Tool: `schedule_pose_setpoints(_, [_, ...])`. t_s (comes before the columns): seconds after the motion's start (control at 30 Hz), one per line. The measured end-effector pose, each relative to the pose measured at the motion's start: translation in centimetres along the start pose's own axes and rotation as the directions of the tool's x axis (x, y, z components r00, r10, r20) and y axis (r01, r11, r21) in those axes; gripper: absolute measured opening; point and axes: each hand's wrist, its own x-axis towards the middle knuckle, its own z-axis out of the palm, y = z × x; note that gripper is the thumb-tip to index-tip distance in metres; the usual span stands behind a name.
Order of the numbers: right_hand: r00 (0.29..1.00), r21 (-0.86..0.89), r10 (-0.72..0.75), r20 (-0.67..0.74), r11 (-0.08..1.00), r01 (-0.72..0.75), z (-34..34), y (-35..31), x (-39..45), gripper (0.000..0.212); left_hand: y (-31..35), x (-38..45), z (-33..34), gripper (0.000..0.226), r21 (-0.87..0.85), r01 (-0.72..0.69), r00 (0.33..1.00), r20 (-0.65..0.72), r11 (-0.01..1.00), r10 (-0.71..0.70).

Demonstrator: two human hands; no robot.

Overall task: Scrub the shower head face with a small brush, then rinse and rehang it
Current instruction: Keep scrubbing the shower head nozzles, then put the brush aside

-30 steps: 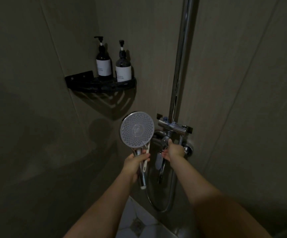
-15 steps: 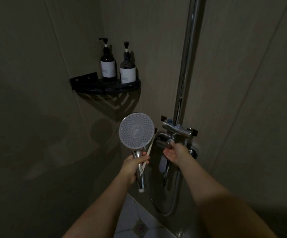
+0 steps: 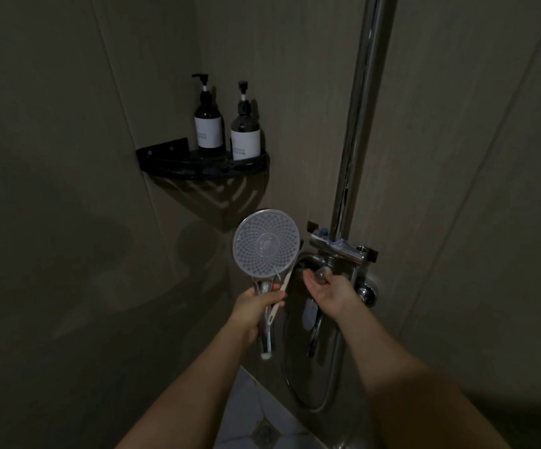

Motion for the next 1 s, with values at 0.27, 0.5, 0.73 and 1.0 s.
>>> schedule_pose_setpoints(0.27, [0.99,0.197,0.065,0.122,0.976,-0.088,-1.3,0.0,1.1,0.021,0.0,0.7,0.4,0.018,-0.013,-0.002,1.0,0.019,1.0,0.002])
schedule_pose_setpoints(0.5, [0.994,-0.186,0.08,-0.071,0.978,-0.092,0.4,-0.7,1.0,0.026,-0.6,1.5,0.7,0.017,-0.002,0.038,0.999,0.01,0.999,-0.038])
schedule_pose_setpoints(0.73, [0.955,-0.658,-0.141,-0.261,0.75,-0.069,3.3,0.1,1.0,0.028,-0.5,2.0,0.8,0.018,0.015,0.02,1.0,-0.008,1.0,-0.02])
schedule_pose_setpoints(1.0, [0.986,-0.05,0.143,0.087,0.989,-0.139,-0.2,-0.9,0.5,0.021,-0.3,1.9,0.2,0.018,-0.024,0.011,1.0,-0.002,1.0,-0.012])
